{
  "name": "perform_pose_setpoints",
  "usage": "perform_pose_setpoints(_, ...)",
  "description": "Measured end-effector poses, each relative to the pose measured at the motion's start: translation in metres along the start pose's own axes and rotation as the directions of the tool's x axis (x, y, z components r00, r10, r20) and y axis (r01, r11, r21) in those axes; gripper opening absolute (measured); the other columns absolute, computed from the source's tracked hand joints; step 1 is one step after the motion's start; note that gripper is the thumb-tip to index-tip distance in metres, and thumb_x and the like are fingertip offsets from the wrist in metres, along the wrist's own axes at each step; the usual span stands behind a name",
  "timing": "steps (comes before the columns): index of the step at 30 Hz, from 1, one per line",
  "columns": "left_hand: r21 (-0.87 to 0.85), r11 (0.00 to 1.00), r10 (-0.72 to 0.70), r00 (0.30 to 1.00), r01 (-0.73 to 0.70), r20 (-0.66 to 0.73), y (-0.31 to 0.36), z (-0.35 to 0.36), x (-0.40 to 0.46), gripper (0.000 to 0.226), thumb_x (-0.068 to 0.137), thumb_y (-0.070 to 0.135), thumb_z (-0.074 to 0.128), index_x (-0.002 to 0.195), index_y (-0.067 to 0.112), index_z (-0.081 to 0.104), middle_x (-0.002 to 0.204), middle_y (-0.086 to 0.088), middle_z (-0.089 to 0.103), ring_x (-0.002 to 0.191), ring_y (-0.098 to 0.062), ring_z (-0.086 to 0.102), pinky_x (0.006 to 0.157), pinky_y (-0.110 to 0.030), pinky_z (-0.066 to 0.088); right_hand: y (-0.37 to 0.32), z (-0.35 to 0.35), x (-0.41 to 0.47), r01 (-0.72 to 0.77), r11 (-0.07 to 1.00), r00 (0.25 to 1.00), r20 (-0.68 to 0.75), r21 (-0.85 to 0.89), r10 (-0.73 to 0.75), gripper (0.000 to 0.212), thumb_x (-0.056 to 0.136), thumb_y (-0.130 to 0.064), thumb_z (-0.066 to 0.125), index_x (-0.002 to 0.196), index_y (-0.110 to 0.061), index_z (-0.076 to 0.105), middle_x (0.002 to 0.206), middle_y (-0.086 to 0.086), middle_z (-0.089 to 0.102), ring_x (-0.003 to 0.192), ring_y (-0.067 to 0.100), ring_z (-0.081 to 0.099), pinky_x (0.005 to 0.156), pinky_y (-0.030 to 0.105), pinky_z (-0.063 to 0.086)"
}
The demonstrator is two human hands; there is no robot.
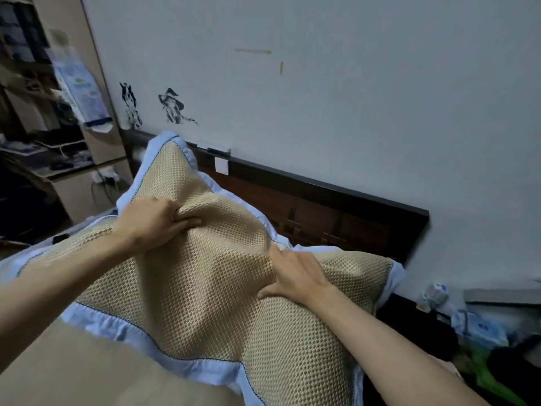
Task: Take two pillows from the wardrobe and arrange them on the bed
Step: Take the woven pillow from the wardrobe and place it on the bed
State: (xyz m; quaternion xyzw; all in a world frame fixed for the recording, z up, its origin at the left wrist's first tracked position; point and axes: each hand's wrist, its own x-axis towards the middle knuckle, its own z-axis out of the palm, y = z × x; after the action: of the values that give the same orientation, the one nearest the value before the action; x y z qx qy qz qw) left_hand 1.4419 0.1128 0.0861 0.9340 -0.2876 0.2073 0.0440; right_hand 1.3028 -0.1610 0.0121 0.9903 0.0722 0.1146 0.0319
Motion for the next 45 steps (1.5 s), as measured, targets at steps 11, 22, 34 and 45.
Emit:
perform_pose_setpoints(11, 0.089, 0.996, -0.014, 1.000, 0.014, -0.005, 0.074, 0.038, 0.101, 0.069, 0.068, 0.094, 0.033, 0.054, 0.028, 0.048, 0.051, 0.015, 0.053, 0.049, -0.004, 0.050, 0.045, -0.024, 0.036, 0.107, 0.005, 0.007, 0.035, 0.992, 0.993, 0.106, 0.119, -0.048, 0.091, 0.060, -0.077, 0.073, 0.111, -0.008, 0.044, 0.094, 0.010, 0.069, 0.077, 0.032, 0.067, 0.056, 0.038, 0.041)
perform_pose_setpoints(22, -0.001, 1.000, 0.001, 0.998, -0.001, -0.064, 0.105, 0.095, 0.156, 0.056, 0.073, 0.084, 0.045, 0.048, 0.034, 0.043, 0.043, 0.020, 0.045, 0.042, 0.001, 0.041, 0.045, -0.018, 0.023, 0.185, 0.036, 0.048, 0.050, 0.995, 0.990, 0.125, 0.088, -0.061, 0.093, 0.061, -0.072, 0.078, 0.114, -0.004, 0.044, 0.095, 0.011, 0.070, 0.080, 0.029, 0.067, 0.058, 0.037, 0.038)
perform_pose_setpoints(34, -0.125, 0.979, -0.136, 0.976, 0.159, 0.172, -0.065, 0.378, 0.121, 0.072, 0.073, 0.093, 0.021, 0.065, 0.029, 0.053, 0.053, 0.016, 0.051, 0.053, -0.007, 0.051, 0.046, -0.028, 0.039, 0.109, 0.275, 0.188, -0.016, 1.000, 0.954, 0.299, 0.006, 0.014, 0.109, 0.065, -0.068, 0.076, 0.140, -0.002, 0.032, 0.098, 0.009, 0.071, 0.084, 0.028, 0.068, 0.057, 0.037, 0.042)
perform_pose_setpoints(45, -0.097, 0.938, -0.320, 0.939, 0.333, 0.122, -0.207, 0.549, 0.188, 0.063, 0.085, 0.079, 0.038, 0.077, 0.019, 0.054, 0.073, -0.007, 0.058, 0.073, -0.034, 0.058, 0.071, -0.049, 0.050, 0.065, 0.443, 0.356, 0.008, 0.997, 1.000, -0.010, -0.078, -0.008, 0.087, 0.067, -0.049, 0.086, 0.129, -0.007, 0.041, 0.114, 0.010, 0.062, 0.103, 0.025, 0.060, 0.090, 0.041, 0.047)
